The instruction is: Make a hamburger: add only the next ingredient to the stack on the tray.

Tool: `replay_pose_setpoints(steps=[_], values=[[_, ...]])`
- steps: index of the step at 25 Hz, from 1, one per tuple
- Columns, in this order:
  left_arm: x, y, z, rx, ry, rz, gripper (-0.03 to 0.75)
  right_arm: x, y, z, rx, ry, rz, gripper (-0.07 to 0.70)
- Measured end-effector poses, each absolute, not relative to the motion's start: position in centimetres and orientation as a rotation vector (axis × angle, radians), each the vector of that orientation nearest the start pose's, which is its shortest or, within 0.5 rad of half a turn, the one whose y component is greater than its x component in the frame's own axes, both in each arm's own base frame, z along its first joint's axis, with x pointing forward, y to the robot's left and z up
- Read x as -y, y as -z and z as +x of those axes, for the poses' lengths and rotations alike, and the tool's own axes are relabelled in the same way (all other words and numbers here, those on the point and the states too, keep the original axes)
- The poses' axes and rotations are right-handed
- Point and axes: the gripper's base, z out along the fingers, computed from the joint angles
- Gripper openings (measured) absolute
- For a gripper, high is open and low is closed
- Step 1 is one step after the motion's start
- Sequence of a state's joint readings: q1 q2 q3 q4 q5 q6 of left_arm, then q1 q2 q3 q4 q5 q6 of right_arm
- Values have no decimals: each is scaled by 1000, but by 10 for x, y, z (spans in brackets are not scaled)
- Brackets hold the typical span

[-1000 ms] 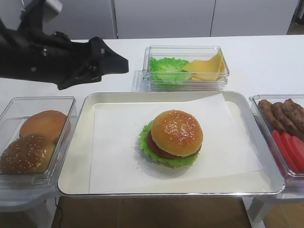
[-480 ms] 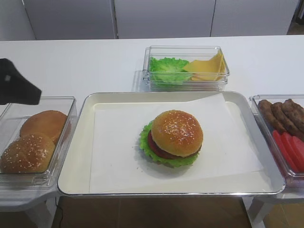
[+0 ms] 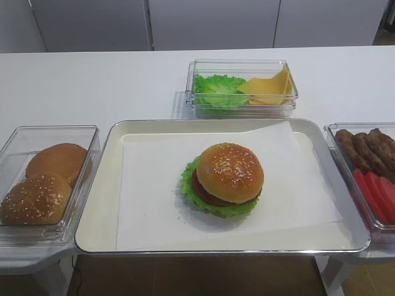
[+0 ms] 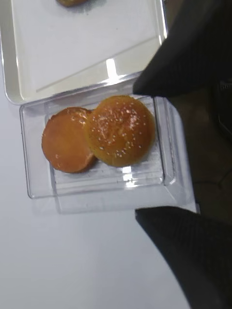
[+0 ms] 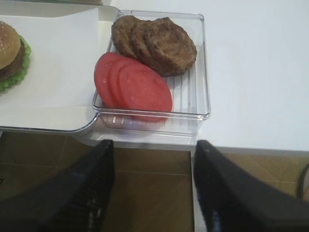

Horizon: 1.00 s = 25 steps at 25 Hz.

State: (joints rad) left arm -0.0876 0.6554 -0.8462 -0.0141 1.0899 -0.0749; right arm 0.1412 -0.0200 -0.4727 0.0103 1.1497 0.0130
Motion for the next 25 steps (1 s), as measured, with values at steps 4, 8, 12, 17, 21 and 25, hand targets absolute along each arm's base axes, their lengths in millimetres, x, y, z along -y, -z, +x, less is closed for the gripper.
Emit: replay_pose_setpoints(steps=[4, 8, 12, 17, 21, 25], values=[[3, -339, 62, -2371, 43, 1, 521, 0, -263, -9, -2138, -103, -138, 404], [-1, -322, 26, -2342, 38, -21, 521, 0, -263, -9, -2138, -103, -138, 404], [-4, -316, -6, -2229, 62, -51, 521, 0, -263, -9, -2138, -103, -138, 404], [-7, -312, -35, -2089, 77, -55, 521, 0, -263, -9, -2138, -103, -138, 404], [-8, -310, -43, -2051, 81, -55, 521, 0, -263, -9, -2138, -103, -138, 404], [-8, -308, -42, -2059, 62, -24, 521, 0, -263, -9, -2138, -104, -136, 404]])
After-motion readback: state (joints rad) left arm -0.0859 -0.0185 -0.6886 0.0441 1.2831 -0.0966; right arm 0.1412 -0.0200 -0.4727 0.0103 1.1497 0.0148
